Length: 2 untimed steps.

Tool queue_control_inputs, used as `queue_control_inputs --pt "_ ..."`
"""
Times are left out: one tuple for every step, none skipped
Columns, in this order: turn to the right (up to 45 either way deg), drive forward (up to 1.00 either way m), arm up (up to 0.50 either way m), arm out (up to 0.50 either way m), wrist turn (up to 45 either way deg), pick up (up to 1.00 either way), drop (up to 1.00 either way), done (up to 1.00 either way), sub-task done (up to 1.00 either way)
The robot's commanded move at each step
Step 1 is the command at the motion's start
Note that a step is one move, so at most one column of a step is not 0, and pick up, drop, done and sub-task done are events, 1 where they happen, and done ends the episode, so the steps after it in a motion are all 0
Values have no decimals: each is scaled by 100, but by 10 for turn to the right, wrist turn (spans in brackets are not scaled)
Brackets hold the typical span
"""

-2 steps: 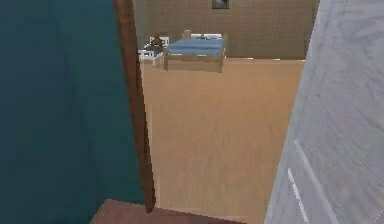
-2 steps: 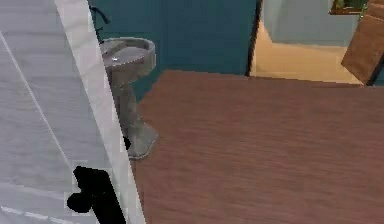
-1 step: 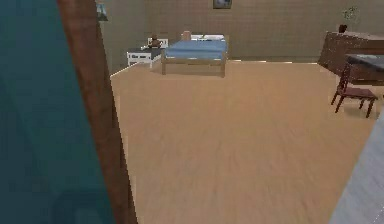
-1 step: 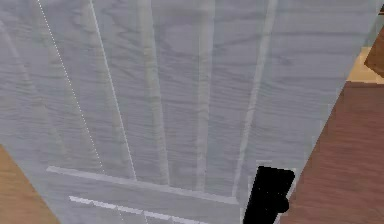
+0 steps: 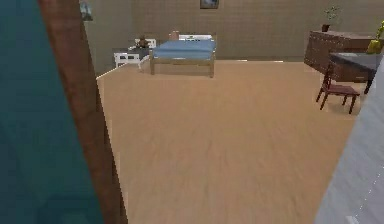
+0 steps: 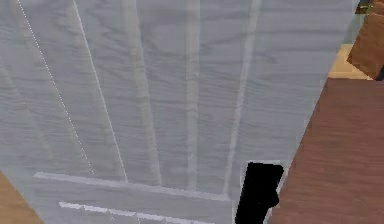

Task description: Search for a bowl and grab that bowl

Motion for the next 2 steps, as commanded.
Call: queue_control_inputs --pt "0 75 0 0 0 0 0 0 0" --pt "450 0 0 0 0 0 0 0 0"
